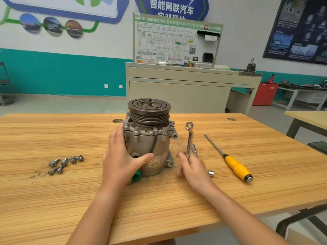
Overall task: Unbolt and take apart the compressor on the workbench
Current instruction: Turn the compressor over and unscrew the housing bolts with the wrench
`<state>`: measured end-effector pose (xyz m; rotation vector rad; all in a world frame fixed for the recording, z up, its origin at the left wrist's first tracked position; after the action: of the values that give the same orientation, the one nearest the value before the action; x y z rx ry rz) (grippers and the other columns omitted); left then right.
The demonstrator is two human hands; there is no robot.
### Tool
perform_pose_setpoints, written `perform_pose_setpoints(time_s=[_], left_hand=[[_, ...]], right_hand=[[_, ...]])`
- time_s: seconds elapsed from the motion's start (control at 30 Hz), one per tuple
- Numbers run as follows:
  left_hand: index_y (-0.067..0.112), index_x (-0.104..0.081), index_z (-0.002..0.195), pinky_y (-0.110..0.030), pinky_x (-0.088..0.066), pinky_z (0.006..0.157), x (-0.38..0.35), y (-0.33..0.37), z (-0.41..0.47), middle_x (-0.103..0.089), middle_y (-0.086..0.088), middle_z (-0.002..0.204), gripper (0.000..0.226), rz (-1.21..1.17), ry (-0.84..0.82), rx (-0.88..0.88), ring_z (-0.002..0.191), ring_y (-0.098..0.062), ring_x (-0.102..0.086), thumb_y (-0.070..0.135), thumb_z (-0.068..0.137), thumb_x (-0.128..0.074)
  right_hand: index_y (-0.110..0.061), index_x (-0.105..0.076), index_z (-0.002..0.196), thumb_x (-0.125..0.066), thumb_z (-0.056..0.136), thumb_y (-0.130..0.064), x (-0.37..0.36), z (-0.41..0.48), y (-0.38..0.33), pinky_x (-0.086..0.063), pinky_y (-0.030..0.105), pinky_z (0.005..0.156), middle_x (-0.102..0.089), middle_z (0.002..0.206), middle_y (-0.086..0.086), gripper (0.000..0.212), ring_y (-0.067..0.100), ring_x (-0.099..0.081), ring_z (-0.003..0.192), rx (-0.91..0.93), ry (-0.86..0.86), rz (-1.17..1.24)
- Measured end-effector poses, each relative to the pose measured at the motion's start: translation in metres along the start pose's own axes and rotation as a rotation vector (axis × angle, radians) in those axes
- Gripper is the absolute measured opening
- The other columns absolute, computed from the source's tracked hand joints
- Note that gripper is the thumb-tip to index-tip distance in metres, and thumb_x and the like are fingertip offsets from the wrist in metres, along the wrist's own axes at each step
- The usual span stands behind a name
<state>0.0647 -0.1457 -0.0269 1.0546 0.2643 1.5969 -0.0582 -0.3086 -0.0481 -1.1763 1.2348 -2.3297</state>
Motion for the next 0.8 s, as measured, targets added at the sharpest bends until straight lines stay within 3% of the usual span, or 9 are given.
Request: perform_pose_setpoints(time_s=[0.13,0.23,0.3,0.4,0.43,0.5,0.57,0.67,0.8], left_hand=[[0.025,-0.021,0.147,-0.055,-0.038,0.1,0.003,0.002,0.002,-0.03,0.008,0.145,0.119,0.079,0.004,0.019,0.123,-0.017,-0.047,0.061,0.05,-0.079],[0.023,-0.023,0.146,-0.051,-0.032,0.099,0.002,0.004,0.001,-0.031,0.007,0.144,0.12,0.121,0.032,0.031,0.123,-0.017,-0.045,0.065,0.048,-0.077],[0.021,-0.025,0.146,-0.049,-0.031,0.097,0.0,0.01,-0.002,-0.032,0.005,0.144,0.121,0.15,0.055,0.033,0.124,-0.018,-0.044,0.068,0.046,-0.074],[0.016,-0.027,0.146,-0.05,-0.032,0.095,-0.006,0.021,-0.01,-0.033,0.0,0.143,0.12,0.188,0.105,0.043,0.125,-0.023,-0.043,0.066,0.049,-0.076],[0.015,-0.027,0.146,-0.051,-0.032,0.094,-0.008,0.024,-0.013,-0.033,-0.001,0.143,0.119,0.201,0.118,0.047,0.126,-0.025,-0.043,0.064,0.05,-0.077],[0.014,-0.024,0.147,-0.051,-0.031,0.095,-0.011,0.028,-0.016,-0.031,-0.002,0.145,0.118,0.226,0.122,0.056,0.127,-0.026,-0.042,0.064,0.053,-0.077],[0.015,-0.021,0.148,-0.05,-0.031,0.096,-0.011,0.028,-0.017,-0.029,-0.002,0.146,0.118,0.242,0.116,0.057,0.127,-0.026,-0.041,0.064,0.055,-0.076],[0.015,-0.02,0.148,-0.05,-0.032,0.096,-0.009,0.028,-0.017,-0.029,-0.002,0.147,0.118,0.246,0.112,0.048,0.128,-0.026,-0.041,0.064,0.056,-0.075],[0.015,-0.021,0.148,-0.051,-0.033,0.095,-0.009,0.029,-0.018,-0.03,-0.002,0.146,0.116,0.239,0.104,0.045,0.128,-0.025,-0.04,0.061,0.058,-0.077]], right_hand=[[-0.002,-0.06,0.098,-0.042,0.097,-0.029,0.007,-0.005,0.01,-0.034,0.024,0.055,-0.045,0.06,-0.006,0.033,0.009,-0.045,0.059,-0.001,-0.01,-0.032],[-0.025,-0.062,0.093,-0.04,0.095,-0.036,0.029,-0.009,-0.005,-0.034,0.013,0.048,-0.051,0.051,-0.014,0.025,-0.001,-0.046,0.05,0.057,-0.02,-0.033],[-0.039,-0.059,0.09,-0.039,0.094,-0.04,0.043,-0.011,-0.019,-0.037,0.005,0.055,-0.056,0.058,-0.024,0.02,-0.009,-0.051,0.06,0.081,-0.041,-0.039],[-0.038,-0.059,0.117,-0.041,0.093,-0.041,0.063,-0.012,-0.033,-0.037,0.002,0.064,-0.056,0.075,-0.03,0.03,-0.016,-0.051,0.072,0.102,-0.04,-0.153],[-0.04,-0.055,0.123,-0.041,0.093,-0.042,0.068,-0.013,-0.039,-0.04,0.005,0.066,-0.06,0.079,-0.026,0.033,-0.014,-0.054,0.075,0.111,-0.042,-0.238],[-0.047,-0.046,0.128,-0.035,0.094,-0.045,0.075,-0.016,-0.051,-0.046,0.025,0.071,-0.069,0.089,-0.01,0.035,0.007,-0.061,0.083,0.122,-0.049,-0.475],[-0.045,-0.037,0.133,-0.027,0.096,-0.046,0.08,-0.018,-0.063,-0.042,0.03,0.063,-0.068,0.089,-0.003,0.038,0.023,-0.062,0.086,0.165,-0.04,-0.768],[-0.036,-0.025,0.139,-0.019,0.099,-0.044,0.08,-0.019,-0.078,-0.031,0.029,0.051,-0.058,0.071,-0.001,0.041,0.026,-0.059,0.075,0.235,-0.071,-1.125],[-0.014,-0.008,0.146,-0.044,0.092,-0.011,0.075,-0.021,-0.102,-0.017,0.025,0.035,-0.032,0.052,-0.005,0.065,0.015,-0.03,0.041,0.298,-0.149,-1.478]])
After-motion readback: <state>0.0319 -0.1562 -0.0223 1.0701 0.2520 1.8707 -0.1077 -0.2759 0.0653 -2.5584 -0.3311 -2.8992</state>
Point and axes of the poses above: each hand's wrist, its own z-axis towards the middle knuckle, its own x-axis out of the back of the hand, y = z × x, the point moved 5 cm from there along z, towards the middle knuckle
